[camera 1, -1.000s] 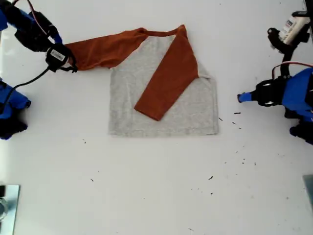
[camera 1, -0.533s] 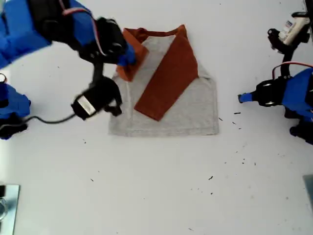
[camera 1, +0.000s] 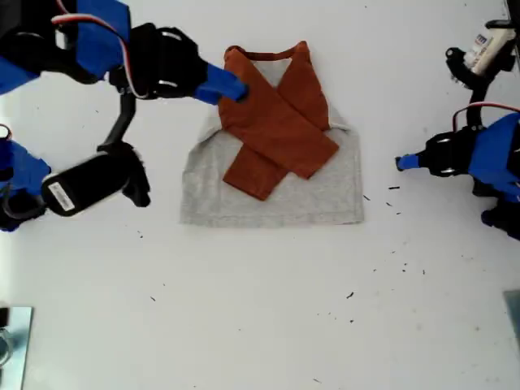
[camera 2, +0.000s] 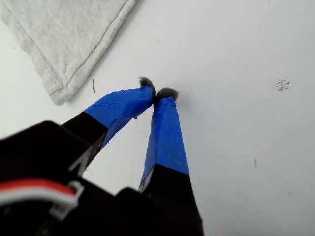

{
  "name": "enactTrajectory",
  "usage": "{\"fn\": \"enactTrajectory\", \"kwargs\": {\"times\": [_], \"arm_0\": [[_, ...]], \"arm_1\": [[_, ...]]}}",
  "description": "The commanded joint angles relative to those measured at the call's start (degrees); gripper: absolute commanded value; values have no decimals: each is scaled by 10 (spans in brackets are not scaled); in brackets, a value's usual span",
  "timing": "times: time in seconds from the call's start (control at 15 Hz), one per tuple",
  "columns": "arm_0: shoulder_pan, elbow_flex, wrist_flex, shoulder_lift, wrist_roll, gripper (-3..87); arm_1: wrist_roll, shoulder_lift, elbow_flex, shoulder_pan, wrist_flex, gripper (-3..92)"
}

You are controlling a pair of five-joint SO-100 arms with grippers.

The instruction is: Fold t shirt

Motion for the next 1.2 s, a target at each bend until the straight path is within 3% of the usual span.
{"fn": "enactTrajectory", "kwargs": {"times": [0.0,0.2,0.4,0.53,0.67,0.73,0.8,0.93,1.07,1.13], "arm_0": [[-43,348,-92,252,-17,72],[-76,697,-103,478,-114,-2],[-19,751,-112,463,-196,-3],[-20,840,-129,597,-205,-3],[-6,789,-76,657,-197,-3],[23,713,-62,610,-200,69],[55,632,-53,546,-206,213],[119,483,-19,403,-216,269],[186,411,-25,290,-253,251],[207,430,-56,261,-271,240]], "arm_1": [[5,9,28,2,1,35],[7,9,28,2,1,35],[23,4,25,2,3,33],[42,4,15,-16,7,33],[56,-64,-91,-28,11,35],[48,-200,-220,-24,30,117],[44,-362,-377,-30,75,234],[69,-599,-636,-82,159,358],[100,-701,-715,-119,163,353],[116,-732,-710,-134,142,343]]}}
